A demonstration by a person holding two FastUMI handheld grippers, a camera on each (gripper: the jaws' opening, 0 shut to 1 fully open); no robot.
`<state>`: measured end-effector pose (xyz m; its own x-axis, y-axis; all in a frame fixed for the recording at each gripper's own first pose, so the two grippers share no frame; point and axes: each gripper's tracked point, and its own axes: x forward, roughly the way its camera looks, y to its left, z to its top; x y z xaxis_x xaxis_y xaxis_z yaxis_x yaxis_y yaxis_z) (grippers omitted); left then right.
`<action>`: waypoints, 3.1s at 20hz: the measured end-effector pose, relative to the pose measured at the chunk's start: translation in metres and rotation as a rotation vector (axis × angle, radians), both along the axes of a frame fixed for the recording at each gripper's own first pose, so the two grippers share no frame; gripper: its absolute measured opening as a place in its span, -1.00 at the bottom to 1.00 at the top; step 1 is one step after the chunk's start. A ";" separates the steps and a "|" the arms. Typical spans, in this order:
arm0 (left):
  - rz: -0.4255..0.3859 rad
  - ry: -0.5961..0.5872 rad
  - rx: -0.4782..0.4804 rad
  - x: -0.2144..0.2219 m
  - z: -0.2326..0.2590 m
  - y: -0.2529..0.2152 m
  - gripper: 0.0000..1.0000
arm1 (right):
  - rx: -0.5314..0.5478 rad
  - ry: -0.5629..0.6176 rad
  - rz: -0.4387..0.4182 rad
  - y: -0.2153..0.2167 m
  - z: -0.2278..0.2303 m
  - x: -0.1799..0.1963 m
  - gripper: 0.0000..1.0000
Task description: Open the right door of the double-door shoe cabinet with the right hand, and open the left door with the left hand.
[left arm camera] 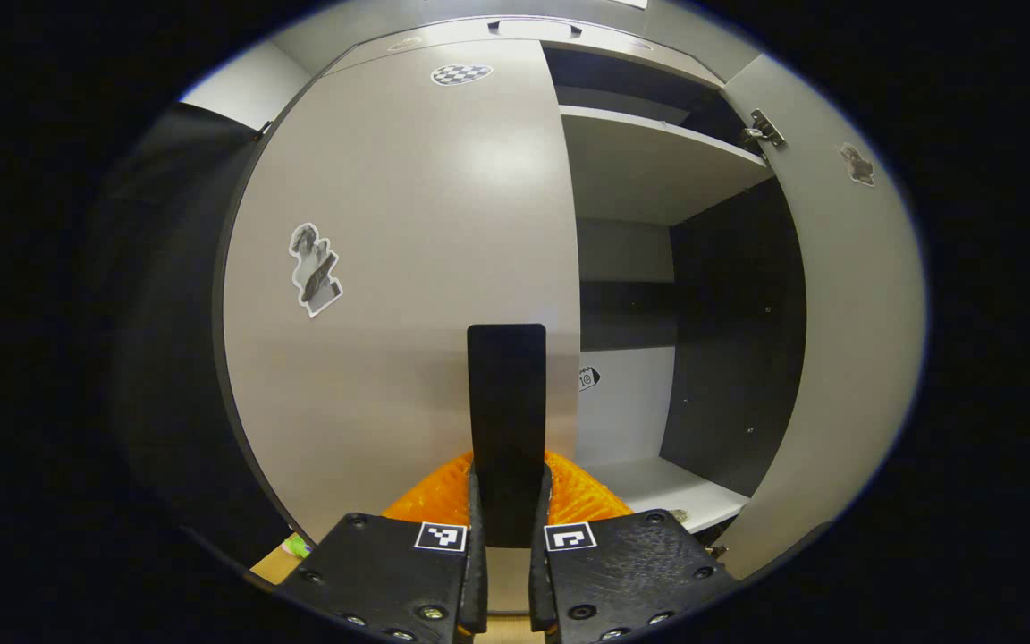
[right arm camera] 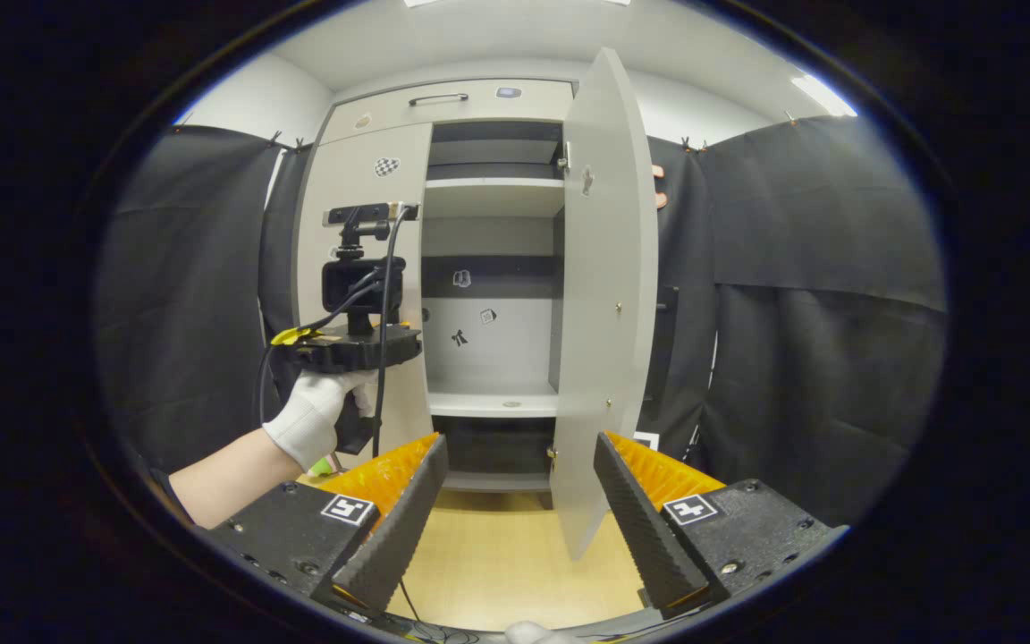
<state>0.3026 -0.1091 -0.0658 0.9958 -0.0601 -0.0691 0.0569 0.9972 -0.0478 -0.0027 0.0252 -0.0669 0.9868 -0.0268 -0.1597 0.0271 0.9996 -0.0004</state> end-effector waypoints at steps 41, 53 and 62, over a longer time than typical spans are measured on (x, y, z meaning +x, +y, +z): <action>0.034 -0.013 0.011 -0.149 -0.010 0.161 -1.00 | 0.038 0.011 0.277 0.097 -0.012 -0.022 1.00; -0.030 -0.039 0.024 -0.143 -0.013 0.220 -1.00 | 0.033 0.035 0.323 0.128 -0.021 -0.017 1.00; 0.048 0.004 -0.011 -0.150 -0.018 0.241 0.02 | 0.026 0.028 0.322 0.126 -0.019 -0.017 1.00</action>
<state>0.1530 0.1319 -0.0841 0.9973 -0.0129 -0.0723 0.0086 0.9982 -0.0591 -0.0195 0.1510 -0.0859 0.9391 0.2906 -0.1835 -0.2903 0.9565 0.0289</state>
